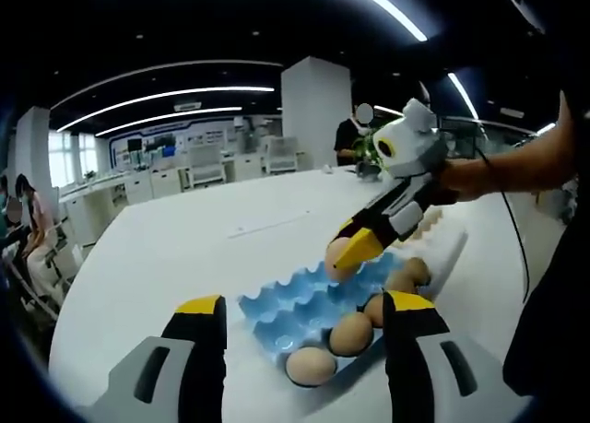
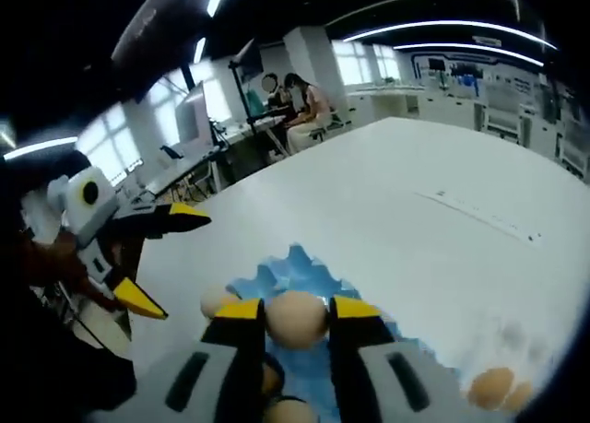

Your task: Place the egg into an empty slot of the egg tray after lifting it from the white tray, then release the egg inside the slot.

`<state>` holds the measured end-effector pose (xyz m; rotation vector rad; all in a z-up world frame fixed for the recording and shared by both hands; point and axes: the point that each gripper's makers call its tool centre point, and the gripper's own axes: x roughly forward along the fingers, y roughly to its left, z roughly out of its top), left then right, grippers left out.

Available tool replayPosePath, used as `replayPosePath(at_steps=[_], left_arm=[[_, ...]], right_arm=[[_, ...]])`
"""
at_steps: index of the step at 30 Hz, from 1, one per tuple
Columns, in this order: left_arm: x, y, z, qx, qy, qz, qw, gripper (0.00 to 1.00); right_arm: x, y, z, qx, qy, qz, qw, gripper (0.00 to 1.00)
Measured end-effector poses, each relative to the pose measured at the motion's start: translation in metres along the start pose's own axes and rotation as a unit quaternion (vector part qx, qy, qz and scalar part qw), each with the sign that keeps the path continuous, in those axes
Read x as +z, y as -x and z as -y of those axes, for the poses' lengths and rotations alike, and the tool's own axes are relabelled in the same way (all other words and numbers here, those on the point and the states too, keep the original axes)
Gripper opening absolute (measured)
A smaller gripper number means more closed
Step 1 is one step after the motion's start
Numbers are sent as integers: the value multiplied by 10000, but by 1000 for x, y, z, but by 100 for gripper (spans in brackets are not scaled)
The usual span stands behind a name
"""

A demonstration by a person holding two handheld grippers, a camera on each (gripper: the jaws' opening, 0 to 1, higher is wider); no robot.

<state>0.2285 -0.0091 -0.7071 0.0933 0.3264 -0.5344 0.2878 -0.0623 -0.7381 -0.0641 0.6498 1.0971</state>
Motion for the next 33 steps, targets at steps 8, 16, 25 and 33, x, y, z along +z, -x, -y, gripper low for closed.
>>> replayPosePath(at_steps=[8,16,25,33], left_arm=[[-2,0,-1,-27,13,-17,10000,68],[-6,1,2,-112,-69,-73,9999,67],[-5,3,-4,-58,-13,-25,10000,66],[-4,6,-7,-29,17,-13,10000,66]], right_arm=[[7,-24,-18,218,42,2,9998,26],[8,-54,-34,516,327,-116,9981,27],[4,-79,-50,688,1156,-403,9901,27],[-14,-81,-43,628,1430,-765,9848,27]])
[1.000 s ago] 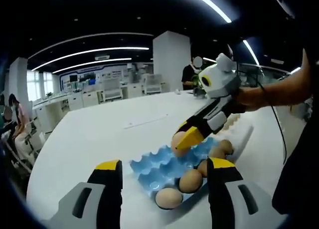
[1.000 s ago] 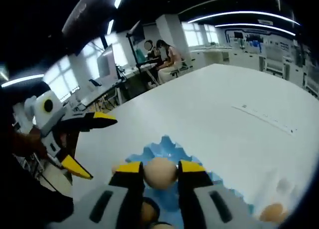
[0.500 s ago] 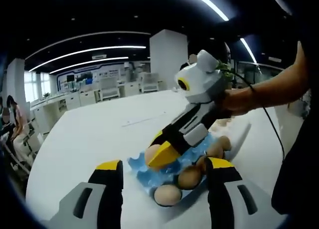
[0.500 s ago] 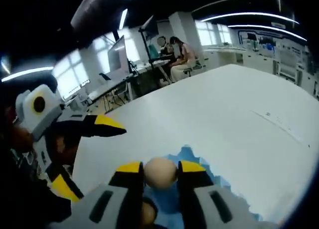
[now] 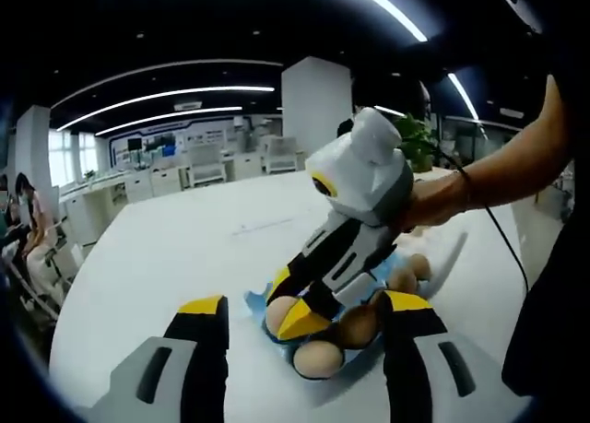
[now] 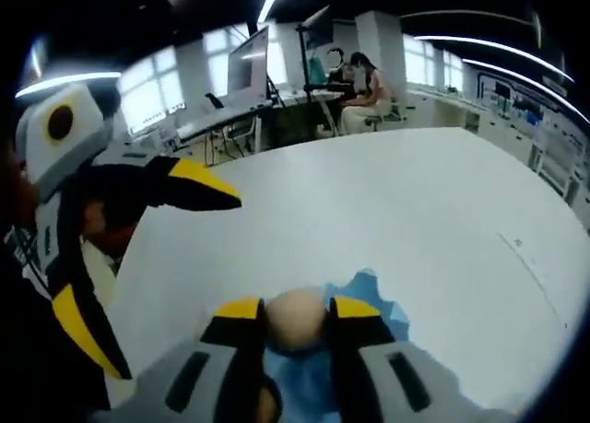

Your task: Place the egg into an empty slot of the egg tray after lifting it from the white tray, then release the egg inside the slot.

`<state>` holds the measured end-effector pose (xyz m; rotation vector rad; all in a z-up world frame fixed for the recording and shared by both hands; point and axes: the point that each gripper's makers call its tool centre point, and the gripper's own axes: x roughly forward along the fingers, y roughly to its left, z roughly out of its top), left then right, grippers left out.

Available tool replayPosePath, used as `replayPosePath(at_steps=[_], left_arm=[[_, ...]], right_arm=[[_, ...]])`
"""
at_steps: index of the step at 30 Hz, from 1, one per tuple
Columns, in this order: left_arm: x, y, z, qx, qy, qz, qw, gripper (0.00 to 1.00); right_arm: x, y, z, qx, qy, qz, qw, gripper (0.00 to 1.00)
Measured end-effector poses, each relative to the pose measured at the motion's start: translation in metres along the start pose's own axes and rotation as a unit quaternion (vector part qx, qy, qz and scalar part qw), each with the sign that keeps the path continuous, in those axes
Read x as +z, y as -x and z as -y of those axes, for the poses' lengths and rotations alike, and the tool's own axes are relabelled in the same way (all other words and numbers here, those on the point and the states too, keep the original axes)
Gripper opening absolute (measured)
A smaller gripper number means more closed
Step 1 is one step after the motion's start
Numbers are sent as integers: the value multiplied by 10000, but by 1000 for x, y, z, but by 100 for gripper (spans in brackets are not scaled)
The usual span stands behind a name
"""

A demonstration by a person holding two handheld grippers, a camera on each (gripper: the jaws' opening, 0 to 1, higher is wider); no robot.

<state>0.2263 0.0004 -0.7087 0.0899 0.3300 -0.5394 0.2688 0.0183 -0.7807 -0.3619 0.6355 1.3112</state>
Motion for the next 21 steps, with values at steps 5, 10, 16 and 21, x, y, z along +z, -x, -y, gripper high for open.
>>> replayPosePath(at_steps=[5,10,16,21], left_arm=[[-1,-3,1,-33,-15,-11,10000,66],[-1,-3,1,-37,-16,-22,10000,65],[-1,-2,2,-35,-12,-12,10000,64],[2,-1,2,-29,-63,-8,10000,64]], right_arm=[[-1,-5,-2,39,236,-14,9997,27],[-3,-3,-1,64,82,26,9999,27],[-3,-1,-3,13,172,260,9995,28],[-1,6,-1,5,-282,517,9983,27]])
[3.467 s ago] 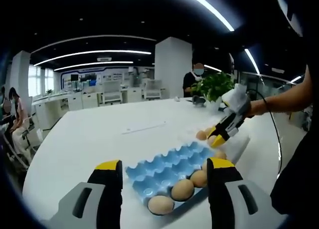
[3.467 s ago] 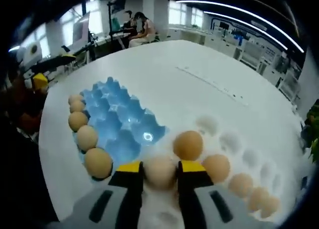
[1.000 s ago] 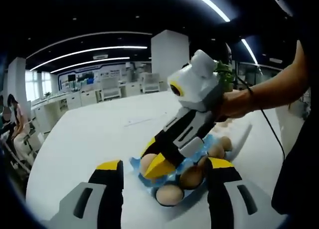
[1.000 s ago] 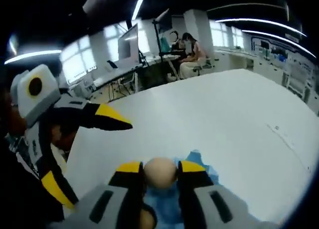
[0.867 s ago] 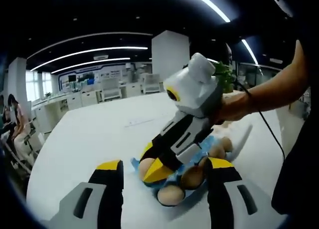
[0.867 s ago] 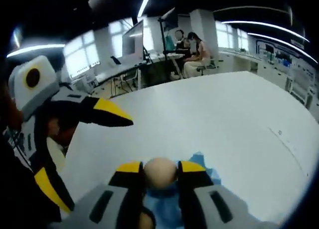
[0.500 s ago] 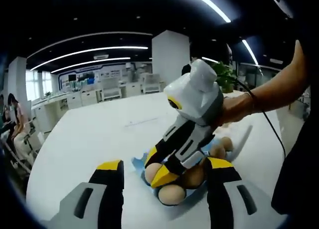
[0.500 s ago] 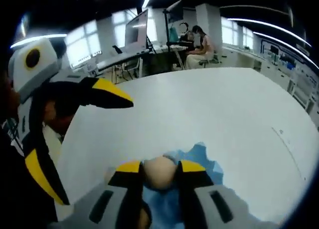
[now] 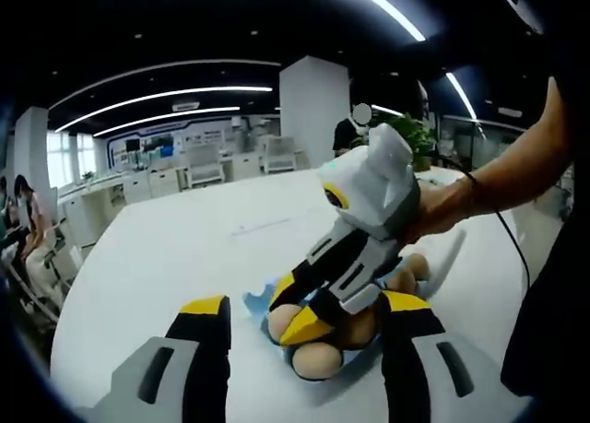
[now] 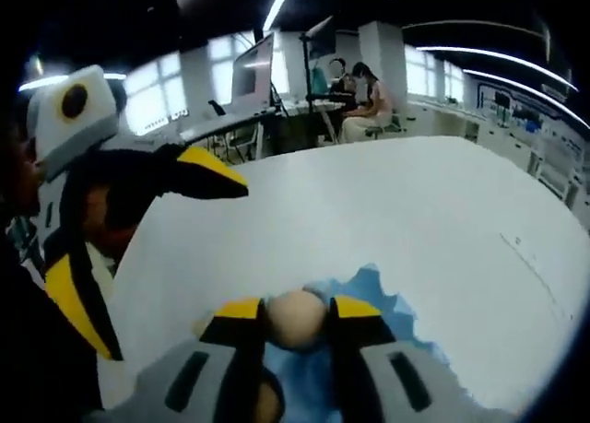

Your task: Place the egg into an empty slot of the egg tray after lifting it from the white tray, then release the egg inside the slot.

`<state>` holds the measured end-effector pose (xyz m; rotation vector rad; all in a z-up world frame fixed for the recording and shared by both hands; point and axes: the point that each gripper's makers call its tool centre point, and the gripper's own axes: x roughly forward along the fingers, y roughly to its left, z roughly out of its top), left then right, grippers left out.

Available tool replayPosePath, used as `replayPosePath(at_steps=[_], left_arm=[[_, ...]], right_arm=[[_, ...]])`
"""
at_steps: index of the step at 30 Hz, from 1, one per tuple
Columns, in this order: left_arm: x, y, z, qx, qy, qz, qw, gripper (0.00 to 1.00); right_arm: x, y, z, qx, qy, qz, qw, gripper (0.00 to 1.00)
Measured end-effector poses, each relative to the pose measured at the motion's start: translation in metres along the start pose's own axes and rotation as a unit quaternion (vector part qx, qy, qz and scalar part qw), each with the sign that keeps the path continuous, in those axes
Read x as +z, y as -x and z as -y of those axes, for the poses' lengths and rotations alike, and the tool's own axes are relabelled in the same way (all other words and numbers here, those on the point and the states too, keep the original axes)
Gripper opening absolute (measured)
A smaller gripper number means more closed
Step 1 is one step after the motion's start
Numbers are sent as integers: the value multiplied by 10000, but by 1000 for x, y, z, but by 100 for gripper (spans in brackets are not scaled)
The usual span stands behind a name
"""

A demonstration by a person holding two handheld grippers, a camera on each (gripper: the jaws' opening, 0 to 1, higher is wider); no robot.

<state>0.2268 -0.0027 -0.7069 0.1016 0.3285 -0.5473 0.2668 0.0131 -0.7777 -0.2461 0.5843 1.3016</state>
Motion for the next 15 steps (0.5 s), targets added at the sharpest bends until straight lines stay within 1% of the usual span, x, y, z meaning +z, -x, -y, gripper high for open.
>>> replayPosePath(at_steps=[1,2,3,5,6,7,8,9,10,11,12,13,14,15], left_arm=[[0,0,0,17,-17,-3,10000,64],[0,0,0,16,-17,2,10000,64],[1,0,0,6,-14,3,10000,64],[1,1,1,-6,-31,-1,10000,64],[2,1,2,-8,-41,11,10000,64],[2,1,2,3,-36,17,10000,64],[2,1,2,10,-28,17,10000,65],[2,1,2,7,-24,18,10000,65],[2,1,3,5,-18,27,10000,65],[2,1,3,3,-12,29,10000,65],[2,0,4,-12,9,30,10000,65],[1,0,5,-19,22,28,10000,65],[0,0,6,-32,61,8,10000,65],[0,-1,7,-49,74,-8,10000,65]], right_arm=[[0,1,0,9,-139,21,9999,27],[0,2,0,18,-189,26,9998,26],[1,7,2,-1,-420,49,9991,26],[3,12,4,-42,-487,127,9987,26],[9,23,3,-39,-629,415,9971,26],[10,28,3,-38,-761,523,9957,26],[8,34,4,-51,-870,507,9949,26],[4,42,8,-161,-939,536,9940,26],[3,50,9,-221,-1033,671,9921,26],[0,56,10,-253,-1077,695,9914,26],[-4,65,12,-367,-1176,768,9894,26],[-6,68,13,-395,-1230,765,9887,26],[-10,73,14,-433,-1365,766,9867,26],[-14,85,15,-509,-1516,892,9831,26]])
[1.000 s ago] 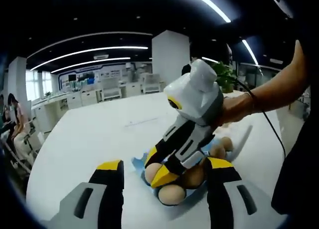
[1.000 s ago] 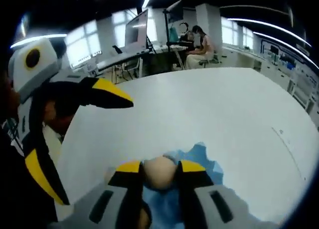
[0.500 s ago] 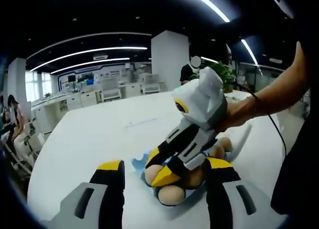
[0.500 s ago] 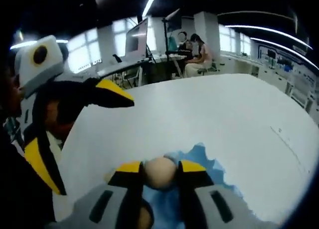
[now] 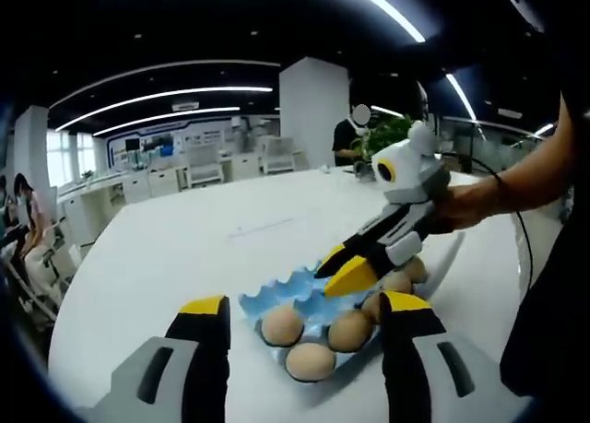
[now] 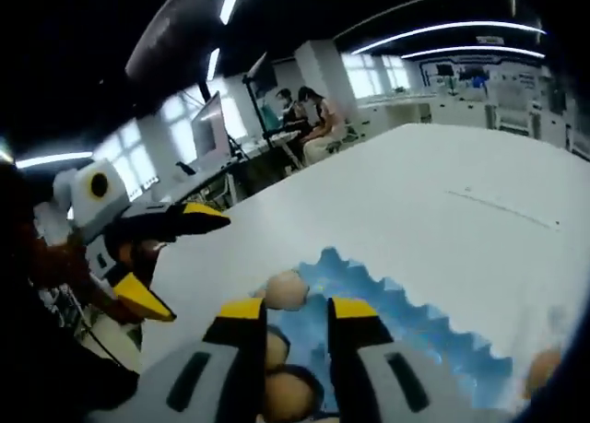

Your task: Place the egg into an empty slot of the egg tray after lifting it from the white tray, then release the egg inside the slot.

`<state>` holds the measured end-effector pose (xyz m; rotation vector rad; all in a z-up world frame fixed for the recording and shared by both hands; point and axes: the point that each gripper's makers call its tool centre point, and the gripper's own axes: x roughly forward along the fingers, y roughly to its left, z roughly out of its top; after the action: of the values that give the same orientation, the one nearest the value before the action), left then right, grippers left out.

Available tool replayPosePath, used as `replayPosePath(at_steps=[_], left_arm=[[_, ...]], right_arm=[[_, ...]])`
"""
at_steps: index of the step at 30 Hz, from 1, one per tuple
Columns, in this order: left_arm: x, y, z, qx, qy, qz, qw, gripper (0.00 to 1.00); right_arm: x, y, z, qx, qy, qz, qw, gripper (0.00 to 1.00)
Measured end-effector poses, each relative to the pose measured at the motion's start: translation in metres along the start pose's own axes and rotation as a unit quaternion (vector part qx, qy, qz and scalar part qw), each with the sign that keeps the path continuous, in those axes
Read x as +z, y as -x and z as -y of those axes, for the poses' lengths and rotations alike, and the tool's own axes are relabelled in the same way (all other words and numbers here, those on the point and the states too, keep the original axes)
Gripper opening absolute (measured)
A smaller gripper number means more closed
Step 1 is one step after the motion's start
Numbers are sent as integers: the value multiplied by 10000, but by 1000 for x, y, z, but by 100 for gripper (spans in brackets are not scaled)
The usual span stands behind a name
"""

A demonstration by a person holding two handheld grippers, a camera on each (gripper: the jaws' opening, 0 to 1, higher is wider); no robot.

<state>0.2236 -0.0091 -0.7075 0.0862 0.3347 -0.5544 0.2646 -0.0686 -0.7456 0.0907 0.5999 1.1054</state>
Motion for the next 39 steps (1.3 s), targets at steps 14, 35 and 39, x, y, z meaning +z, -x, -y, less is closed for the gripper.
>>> replayPosePath(at_steps=[14,35,39], left_arm=[[2,-3,4,-78,-52,39,9999,66],[1,-4,5,-98,-53,26,9999,64],[0,-3,5,-98,-39,18,9999,63]], right_arm=[[-27,78,39,-984,-444,391,9934,26],[-37,162,104,-2462,-632,745,9643,26],[-35,178,116,-2748,-658,882,9552,26]])
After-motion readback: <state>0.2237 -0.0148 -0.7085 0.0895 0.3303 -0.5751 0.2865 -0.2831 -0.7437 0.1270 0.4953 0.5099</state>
